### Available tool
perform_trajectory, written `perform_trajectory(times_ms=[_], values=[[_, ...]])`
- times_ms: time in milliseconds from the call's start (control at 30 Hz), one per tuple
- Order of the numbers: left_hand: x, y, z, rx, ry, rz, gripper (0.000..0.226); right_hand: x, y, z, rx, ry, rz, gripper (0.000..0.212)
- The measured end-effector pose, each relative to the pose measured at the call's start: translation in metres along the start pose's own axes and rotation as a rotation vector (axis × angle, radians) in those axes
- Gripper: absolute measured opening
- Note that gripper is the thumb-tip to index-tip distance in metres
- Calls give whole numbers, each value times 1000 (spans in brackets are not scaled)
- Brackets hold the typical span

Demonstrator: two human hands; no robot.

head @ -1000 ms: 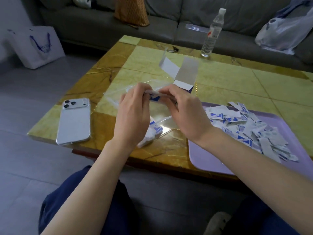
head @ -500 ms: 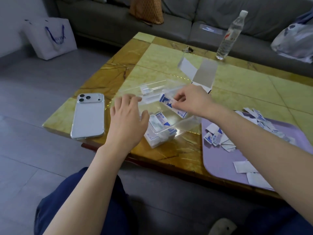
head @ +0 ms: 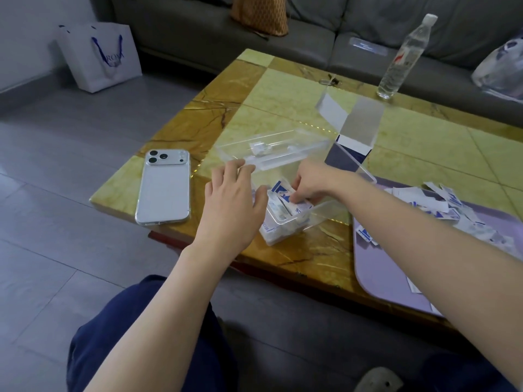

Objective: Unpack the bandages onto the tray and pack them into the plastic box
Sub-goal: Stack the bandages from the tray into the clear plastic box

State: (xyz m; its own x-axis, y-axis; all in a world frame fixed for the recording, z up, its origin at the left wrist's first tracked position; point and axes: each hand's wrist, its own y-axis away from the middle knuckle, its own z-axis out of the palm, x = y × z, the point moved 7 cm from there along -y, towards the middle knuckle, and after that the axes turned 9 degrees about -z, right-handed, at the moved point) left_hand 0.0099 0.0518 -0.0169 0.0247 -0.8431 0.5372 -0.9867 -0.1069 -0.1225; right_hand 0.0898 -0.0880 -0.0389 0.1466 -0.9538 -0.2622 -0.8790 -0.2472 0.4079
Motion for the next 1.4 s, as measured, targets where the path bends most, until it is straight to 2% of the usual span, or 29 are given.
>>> perform_trajectory(times_ms=[233,533,667,767,833,933,1100,1233,1333,1400], values=[[0,0,1,-7,-5,-4,45,-4,10,0,-25,93,12,29],[1,1,2,-15,2,-3,42,-7,7,6,-25,13,-4,24],[1,1,3,-14,7,-4,42,-9,5,4,32,14,-18,27],[1,2,3,-12,9,-9,42,-11,4,3,42,35,-42,18],[2,2,3,-10,10,-8,42,-10,5,3,49,31,-19,25],[2,1,4,-1,13,-7,41,-7,3,4,41,19,-32,21],[4,-2,6,-6,56,-5,39,-1,5,3,20,-69,-14,29],[4,-6,3,13,87,-11,38,7,13,-16,170,-133,-58,33],[7,-5,0,68,36,-29,38,11,36,-35,396,-160,-155,32],[19,0,-4,158,34,28,36,17,56,-43,570,-167,-229,28]])
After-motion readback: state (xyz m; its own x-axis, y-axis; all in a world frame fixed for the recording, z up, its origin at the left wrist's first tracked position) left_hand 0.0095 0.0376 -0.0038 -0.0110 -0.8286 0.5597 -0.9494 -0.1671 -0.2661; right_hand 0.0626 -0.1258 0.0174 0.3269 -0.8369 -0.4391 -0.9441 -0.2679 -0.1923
